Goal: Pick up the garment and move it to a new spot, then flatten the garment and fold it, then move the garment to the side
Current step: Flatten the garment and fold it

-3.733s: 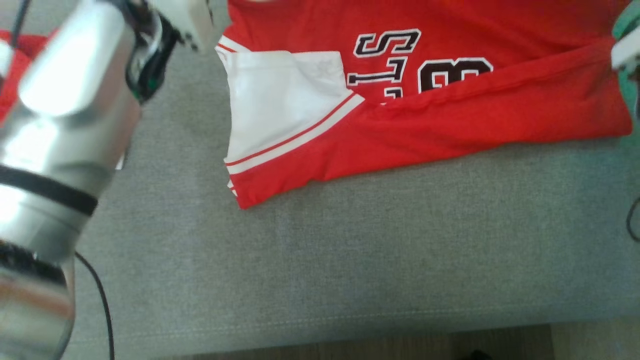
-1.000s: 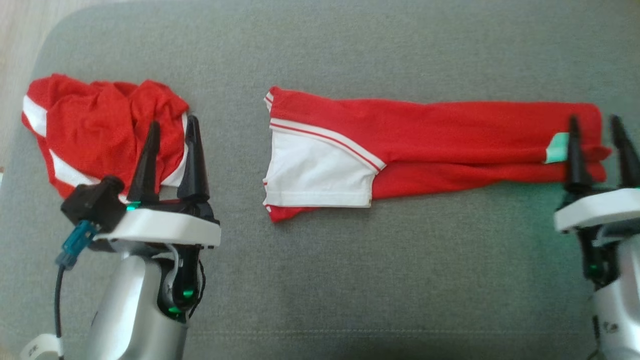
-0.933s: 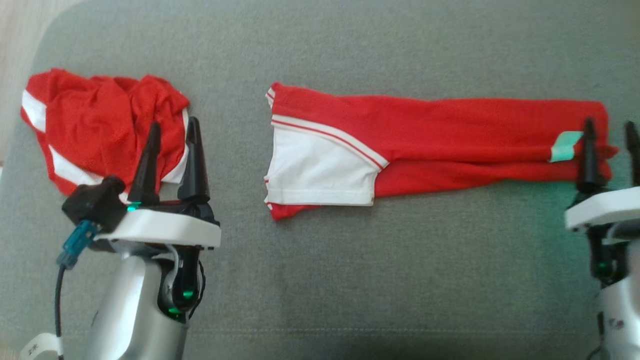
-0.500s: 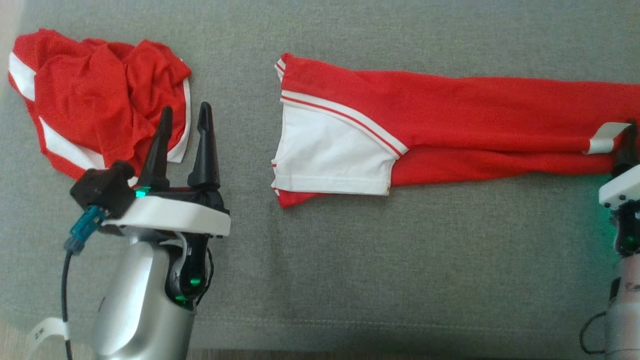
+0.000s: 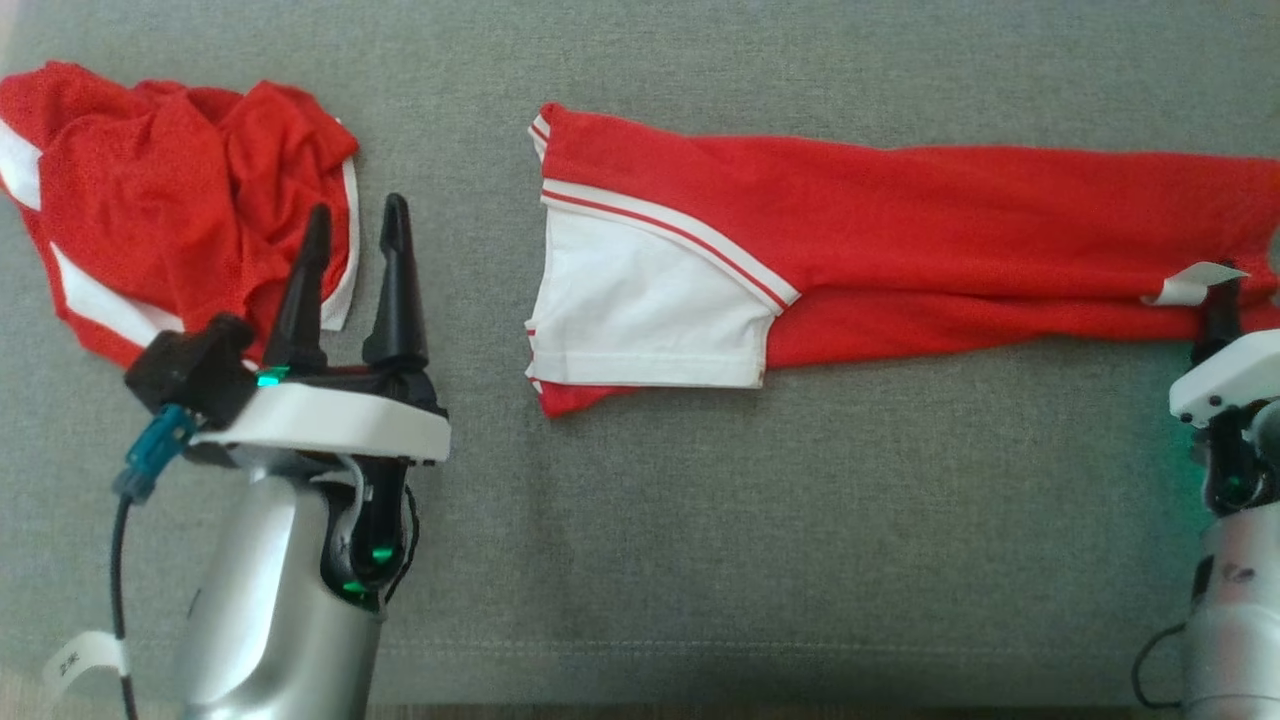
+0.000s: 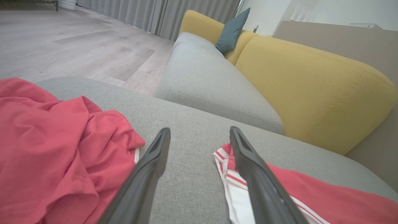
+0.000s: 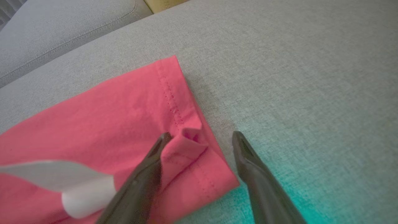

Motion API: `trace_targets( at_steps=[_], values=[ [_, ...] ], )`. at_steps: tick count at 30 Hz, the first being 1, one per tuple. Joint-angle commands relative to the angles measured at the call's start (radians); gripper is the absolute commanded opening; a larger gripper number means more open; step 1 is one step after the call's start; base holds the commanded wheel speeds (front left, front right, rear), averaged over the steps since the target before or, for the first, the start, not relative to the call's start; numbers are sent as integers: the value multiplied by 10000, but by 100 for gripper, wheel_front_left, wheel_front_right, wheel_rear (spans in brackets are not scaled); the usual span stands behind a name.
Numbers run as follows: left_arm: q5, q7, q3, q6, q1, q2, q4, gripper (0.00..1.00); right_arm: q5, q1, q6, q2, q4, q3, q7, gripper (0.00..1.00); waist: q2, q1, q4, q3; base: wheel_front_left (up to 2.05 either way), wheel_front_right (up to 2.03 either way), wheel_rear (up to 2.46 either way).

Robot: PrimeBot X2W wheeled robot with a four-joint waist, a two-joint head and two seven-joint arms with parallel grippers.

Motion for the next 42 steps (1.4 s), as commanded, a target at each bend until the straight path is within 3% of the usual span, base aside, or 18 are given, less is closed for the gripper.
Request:
trace_targets(
  at_steps=[1,2,11,19,23,31,42],
  values=[
    [5,-51,358,36,-346,90,-302,100,102,-167,65,103,-303,268,123,6,0,0,-39,23,0,0,0],
    [17,-51,386,30,-354,90,-304,100,152,-173,65,108,-341,269,133,0,0,0,-63,33,0,0,0],
    [168,-51,715,-99,-410,90,-247,100,-424,-81,65,-279,-819,-759,-76,0,0,0,-188,22,0,0,0],
    [137,-51,739,-142,-332,89,-158,100,-2554,-408,65,-443,-1344,-2731,-547,0,0,0,-218,-296,0,0,0],
    [42,-51,676,-120,-180,89,-103,100,-3144,-634,65,-102,-1452,-2715,-706,0,0,0,-250,-626,0,0,0],
    [-120,-51,657,-66,203,89,0,100,-2293,-665,65,169,-1628,-887,-466,0,0,0,-276,-1430,0,0,0],
    [-308,-51,679,17,651,89,38,100,1574,54,65,185,-2863,3653,327,0,0,0,-101,-2065,0,0,0]
  ],
)
